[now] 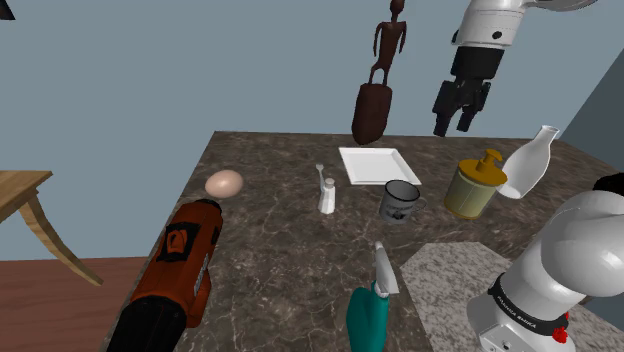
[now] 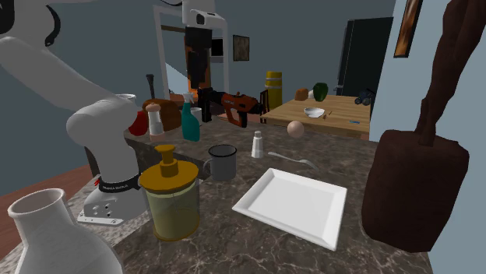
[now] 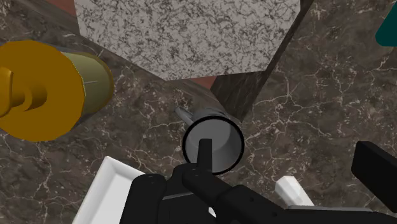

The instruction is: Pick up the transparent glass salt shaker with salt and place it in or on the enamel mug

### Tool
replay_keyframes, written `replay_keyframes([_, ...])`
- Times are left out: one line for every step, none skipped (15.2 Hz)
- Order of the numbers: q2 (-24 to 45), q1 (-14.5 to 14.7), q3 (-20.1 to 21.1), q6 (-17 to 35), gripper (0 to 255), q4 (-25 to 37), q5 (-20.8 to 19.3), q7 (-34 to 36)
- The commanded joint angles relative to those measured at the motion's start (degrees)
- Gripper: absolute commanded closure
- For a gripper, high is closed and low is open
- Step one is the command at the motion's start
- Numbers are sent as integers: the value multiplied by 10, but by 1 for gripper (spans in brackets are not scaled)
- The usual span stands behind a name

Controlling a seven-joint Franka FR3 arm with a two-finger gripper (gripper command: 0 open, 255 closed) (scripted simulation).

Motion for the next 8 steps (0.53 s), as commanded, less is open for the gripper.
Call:
replay_keyframes([0, 0, 0, 0, 0, 0, 0, 0])
replay_keyframes([14, 1, 6, 18, 0, -4, 4, 5])
replay_keyframes([29, 3, 12, 36, 0, -7, 8, 9])
replay_keyframes([44, 4, 18, 53, 0, -9, 12, 14])
replay_keyframes([60, 6, 24, 71, 0, -10, 16, 18])
replay_keyframes([77, 7, 30, 88, 0, -10, 19, 23])
replay_keyframes([94, 8, 36, 105, 0, -10, 22, 27])
replay_keyframes([112, 10, 42, 122, 0, -9, 25, 32])
